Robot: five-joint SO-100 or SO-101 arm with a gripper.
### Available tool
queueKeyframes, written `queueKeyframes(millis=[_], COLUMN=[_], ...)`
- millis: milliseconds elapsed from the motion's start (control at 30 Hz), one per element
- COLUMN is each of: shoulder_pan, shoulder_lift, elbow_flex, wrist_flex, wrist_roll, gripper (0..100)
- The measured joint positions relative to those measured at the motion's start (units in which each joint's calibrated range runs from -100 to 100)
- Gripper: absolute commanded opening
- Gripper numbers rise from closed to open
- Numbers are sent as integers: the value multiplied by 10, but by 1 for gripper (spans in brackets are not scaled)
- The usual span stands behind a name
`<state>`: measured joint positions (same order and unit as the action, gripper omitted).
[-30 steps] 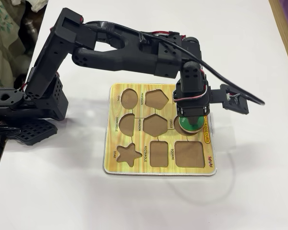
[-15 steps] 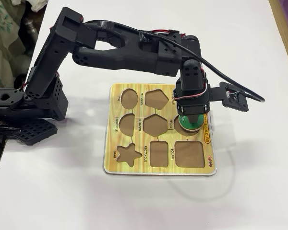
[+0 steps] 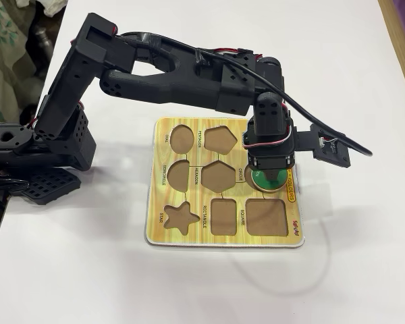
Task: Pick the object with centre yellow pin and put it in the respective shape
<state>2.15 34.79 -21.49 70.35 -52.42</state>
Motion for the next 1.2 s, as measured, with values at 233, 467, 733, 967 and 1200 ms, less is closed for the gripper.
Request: queueKeyframes(millis=[233, 467, 733, 967, 1200], shoulder_pan=[0, 0, 0, 0, -1], shoulder_lift=[-1, -3, -4, -5, -5], elbow_flex=[24, 36, 44, 59, 59], wrist_flex=[-7, -6, -6, -6, -6], wrist_roll=[0, 0, 0, 0, 0], gripper=[1, 1, 1, 2, 9])
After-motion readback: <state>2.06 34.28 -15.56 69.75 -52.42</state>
